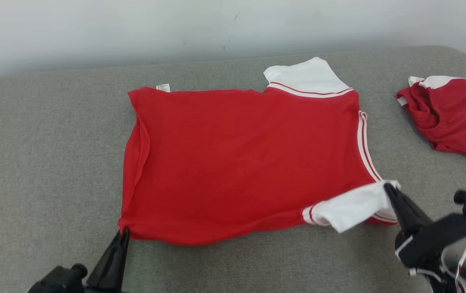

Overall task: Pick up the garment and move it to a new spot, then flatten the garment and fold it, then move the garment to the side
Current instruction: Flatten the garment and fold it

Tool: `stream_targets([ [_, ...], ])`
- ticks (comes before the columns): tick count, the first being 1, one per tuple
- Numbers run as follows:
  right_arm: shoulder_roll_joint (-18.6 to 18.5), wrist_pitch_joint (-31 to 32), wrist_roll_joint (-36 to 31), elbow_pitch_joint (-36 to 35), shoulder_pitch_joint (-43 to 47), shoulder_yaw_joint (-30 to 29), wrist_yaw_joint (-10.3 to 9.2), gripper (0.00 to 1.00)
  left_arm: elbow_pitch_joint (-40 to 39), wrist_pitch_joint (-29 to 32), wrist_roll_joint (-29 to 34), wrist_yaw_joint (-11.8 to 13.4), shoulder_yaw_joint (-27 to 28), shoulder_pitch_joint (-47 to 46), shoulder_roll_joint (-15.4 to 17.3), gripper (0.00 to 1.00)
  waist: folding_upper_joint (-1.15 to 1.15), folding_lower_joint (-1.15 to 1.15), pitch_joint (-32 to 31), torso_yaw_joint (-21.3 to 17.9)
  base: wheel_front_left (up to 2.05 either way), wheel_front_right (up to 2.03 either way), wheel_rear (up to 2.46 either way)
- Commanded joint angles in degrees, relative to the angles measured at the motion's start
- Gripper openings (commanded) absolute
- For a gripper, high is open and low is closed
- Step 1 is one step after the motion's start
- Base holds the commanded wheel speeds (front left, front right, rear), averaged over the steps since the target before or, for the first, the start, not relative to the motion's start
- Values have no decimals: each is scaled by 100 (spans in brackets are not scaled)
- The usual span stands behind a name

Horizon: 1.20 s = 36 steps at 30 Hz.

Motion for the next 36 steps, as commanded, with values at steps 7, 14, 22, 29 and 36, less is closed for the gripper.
stream_targets([
  [7, -295, 2, -86, 1127, -1386, 303, 0, 0, 366, -16, -75, 6, -305, -836, 197, 0, 0, 0, 260, 116, 0, 0, 0],
  [14, -400, -380, -203, 2443, -2515, 633, 0, 0, 840, -16, -237, 6, -545, -1547, 338, 0, 0, 0, 452, 123, 0, 0, 0],
  [22, -486, -1121, -184, 3543, -3182, 1065, 0, 88, 1202, -17, -254, 7, -764, -1979, 413, 46, 0, 0, 529, 124, 0, 0, 0],
  [29, -700, -1862, 114, 3710, -2981, 1447, 0, 100, 1128, -16, -54, 8, -477, -1729, 282, 100, 0, 0, 358, 40, 0, 0, 0],
  [36, -1116, -2256, 246, 3368, -2306, 1768, 0, 100, 825, -16, 182, 8, -151, -1140, 166, 100, 0, 0, 224, -50, 0, 0, 0],
])
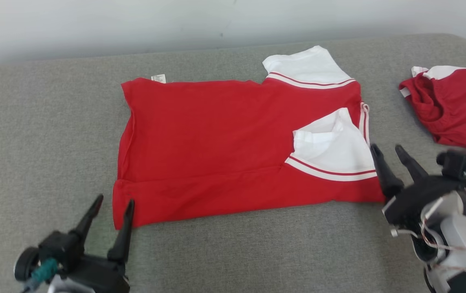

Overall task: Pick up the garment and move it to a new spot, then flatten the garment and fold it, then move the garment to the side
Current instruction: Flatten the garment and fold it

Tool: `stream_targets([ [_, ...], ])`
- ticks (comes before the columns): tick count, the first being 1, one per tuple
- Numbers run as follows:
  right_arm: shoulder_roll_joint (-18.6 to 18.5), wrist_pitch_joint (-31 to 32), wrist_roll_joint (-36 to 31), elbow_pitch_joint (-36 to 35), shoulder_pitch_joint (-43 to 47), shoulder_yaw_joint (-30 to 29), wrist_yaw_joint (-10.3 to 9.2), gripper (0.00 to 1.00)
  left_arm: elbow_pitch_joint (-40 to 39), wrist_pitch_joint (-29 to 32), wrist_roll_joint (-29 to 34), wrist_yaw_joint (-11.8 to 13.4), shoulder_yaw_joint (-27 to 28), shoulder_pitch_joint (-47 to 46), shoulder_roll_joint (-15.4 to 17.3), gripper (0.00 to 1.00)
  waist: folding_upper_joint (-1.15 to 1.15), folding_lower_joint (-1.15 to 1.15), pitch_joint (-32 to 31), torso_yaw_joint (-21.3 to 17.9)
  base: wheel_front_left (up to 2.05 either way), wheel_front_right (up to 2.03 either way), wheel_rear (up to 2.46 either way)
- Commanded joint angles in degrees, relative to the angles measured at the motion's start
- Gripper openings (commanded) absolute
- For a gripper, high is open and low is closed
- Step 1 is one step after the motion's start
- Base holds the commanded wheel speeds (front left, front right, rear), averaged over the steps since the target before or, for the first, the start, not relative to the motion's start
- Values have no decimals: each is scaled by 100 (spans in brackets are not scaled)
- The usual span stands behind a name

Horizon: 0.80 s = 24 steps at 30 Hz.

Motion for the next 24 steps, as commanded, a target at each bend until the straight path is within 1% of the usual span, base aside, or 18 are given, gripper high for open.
stream_targets([
  [1, -80, -96, 24, -83, 212, 21, 0, 100, -50, -16, 70, 11, 21, 171, -24, 100, 0, 1, -27, -46, 0, 0, 0],
  [5, -147, -177, 44, -184, 577, 18, 0, 100, -3, -16, 125, 11, 140, 440, -90, 100, 0, 1, -21, -89, 0, 0, 0],
  [9, -105, -217, -54, -167, 764, 9, 0, 100, 169, -16, 167, 11, 199, 430, -138, 100, 0, 1, 41, -106, 0, 0, 0],
  [14, -46, -267, -179, -61, 742, 27, 0, 100, 437, -16, 208, 11, 182, 219, -152, 100, 0, 1, 137, -124, 0, 0, 0],
  [21, 55, -273, -336, 207, 586, 114, 0, 100, 933, -16, 36, 11, 35, -161, -243, 100, 0, 1, 258, -112, 0, 0, 0],
  [22, 68, -262, -334, 241, 571, 130, 0, 90, 1055, -16, -6, 11, -19, -176, -246, 100, 0, 1, 263, -120, 0, 0, 0],
  [23, 85, -263, -349, 262, 556, 153, 0, 36, 1131, -16, -41, 11, -44, -217, -240, 65, 0, 1, 264, -126, 0, 0, 0],
  [24, 109, -264, -344, 276, 548, 180, 0, 0, 1205, -16, -109, 11, -60, -259, -255, 11, 0, 1, 262, -133, 0, 0, 0],
])
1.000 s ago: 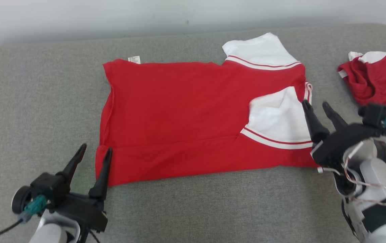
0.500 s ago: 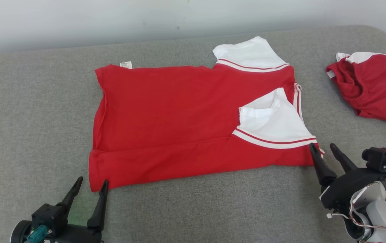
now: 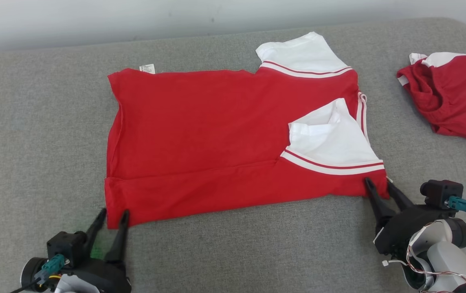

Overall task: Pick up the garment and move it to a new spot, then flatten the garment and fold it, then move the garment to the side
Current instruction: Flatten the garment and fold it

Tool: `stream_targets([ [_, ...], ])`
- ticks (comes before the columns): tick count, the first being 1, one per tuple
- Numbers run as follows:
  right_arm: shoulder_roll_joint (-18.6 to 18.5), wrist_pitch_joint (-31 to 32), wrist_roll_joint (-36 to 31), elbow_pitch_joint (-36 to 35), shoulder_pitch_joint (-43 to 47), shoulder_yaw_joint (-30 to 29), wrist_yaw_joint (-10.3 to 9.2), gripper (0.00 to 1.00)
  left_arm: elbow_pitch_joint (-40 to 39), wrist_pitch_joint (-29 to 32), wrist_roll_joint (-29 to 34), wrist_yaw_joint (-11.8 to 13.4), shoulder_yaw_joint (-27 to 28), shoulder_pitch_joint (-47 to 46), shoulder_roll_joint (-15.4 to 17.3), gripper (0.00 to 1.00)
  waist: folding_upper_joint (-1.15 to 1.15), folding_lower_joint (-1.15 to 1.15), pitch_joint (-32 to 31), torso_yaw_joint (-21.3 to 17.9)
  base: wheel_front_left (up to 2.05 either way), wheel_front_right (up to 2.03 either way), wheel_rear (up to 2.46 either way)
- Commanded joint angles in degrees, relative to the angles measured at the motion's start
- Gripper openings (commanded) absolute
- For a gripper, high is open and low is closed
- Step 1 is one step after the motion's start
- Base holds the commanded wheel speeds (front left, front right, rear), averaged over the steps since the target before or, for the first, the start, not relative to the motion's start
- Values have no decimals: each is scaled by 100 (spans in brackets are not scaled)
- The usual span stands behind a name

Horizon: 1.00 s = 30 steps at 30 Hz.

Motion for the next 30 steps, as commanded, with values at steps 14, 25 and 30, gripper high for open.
stream_targets([
  [14, -15, -173, 258, -549, 804, -60, 0, 0, -472, -15, -127, 12, 284, 765, -33, 0, 0, 0, -579, 97, 0, 0, 0],
  [25, 322, 676, 91, -2108, 2578, -1104, -1, 0, -1001, -15, -36, 108, 437, 1755, -115, 0, 0, 0, -889, 169, 0, 0, 0],
  [30, 600, 974, -162, -2531, 2855, -1397, -1, 99, -995, -16, -46, 177, 462, 1820, -133, 38, 0, 0, -911, 151, 0, 0, 0],
])
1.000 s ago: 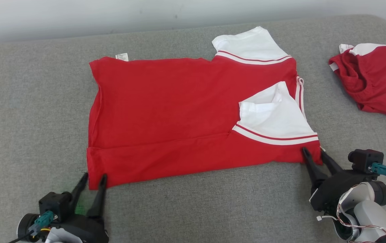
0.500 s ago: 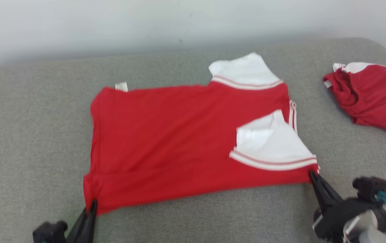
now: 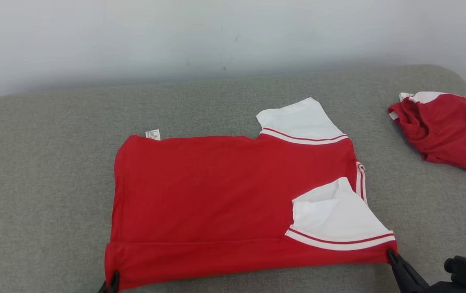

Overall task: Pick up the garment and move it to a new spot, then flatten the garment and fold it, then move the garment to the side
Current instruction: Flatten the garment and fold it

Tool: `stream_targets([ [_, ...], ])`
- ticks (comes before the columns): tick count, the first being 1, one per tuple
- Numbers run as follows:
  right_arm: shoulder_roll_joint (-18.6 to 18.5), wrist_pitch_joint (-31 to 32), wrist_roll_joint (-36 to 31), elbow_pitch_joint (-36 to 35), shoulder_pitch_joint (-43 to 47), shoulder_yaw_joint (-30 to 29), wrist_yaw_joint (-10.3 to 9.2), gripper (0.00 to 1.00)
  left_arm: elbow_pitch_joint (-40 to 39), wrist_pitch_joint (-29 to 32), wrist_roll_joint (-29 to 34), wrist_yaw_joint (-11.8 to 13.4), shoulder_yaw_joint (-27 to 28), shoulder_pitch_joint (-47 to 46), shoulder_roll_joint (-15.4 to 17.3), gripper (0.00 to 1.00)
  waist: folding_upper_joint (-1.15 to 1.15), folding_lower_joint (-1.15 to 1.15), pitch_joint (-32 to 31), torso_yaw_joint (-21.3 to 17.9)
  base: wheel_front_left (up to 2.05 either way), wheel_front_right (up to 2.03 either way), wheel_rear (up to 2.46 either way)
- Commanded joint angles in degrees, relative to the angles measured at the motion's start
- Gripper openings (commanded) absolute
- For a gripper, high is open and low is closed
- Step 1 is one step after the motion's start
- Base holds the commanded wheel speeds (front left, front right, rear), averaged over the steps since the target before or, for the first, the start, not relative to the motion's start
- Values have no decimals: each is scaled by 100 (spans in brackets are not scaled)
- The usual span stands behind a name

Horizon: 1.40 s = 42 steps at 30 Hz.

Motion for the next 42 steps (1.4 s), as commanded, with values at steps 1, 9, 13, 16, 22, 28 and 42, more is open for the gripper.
stream_targets([
  [1, 107, 31, -154, -166, 96, -125, -2, 100, -54, -17, 77, 84, 67, 42, 2, 100, 0, 0, -24, 3, 0, 0, 0],
  [9, 225, -260, -516, -744, -19, -282, -1, 100, -710, -16, 322, 213, 412, 155, -80, 100, 0, 0, -114, 53, 0, 0, 0],
  [13, 306, -673, -718, -877, -173, -265, -1, 100, -1248, -16, 664, 325, 781, 228, -191, 100, 0, 0, -169, 90, 0, 0, 0],
  [16, 473, -993, -814, -857, -308, -274, -1, 100, -1565, -16, 952, 389, 1035, 263, -296, 100, 0, 0, -212, 111, 0, 0, 0],
  [22, 648, -1605, -1204, -590, -501, -183, -1, 100, -1821, -16, 1383, 392, 1435, 243, -493, 100, 0, 0, -266, 170, 0, 0, 0],
  [28, 759, -2085, -1672, -172, -518, -9, -1, 100, -1695, -16, 1626, 230, 1593, 304, -572, 100, 0, 0, -364, 188, 0, 0, 0],
  [42, 865, -2271, -2071, 190, -437, 66, -1, 100, -1426, -16, 1672, -50, 1651, 541, -566, 100, 0, 0, -530, 268, 0, 0, 0],
])
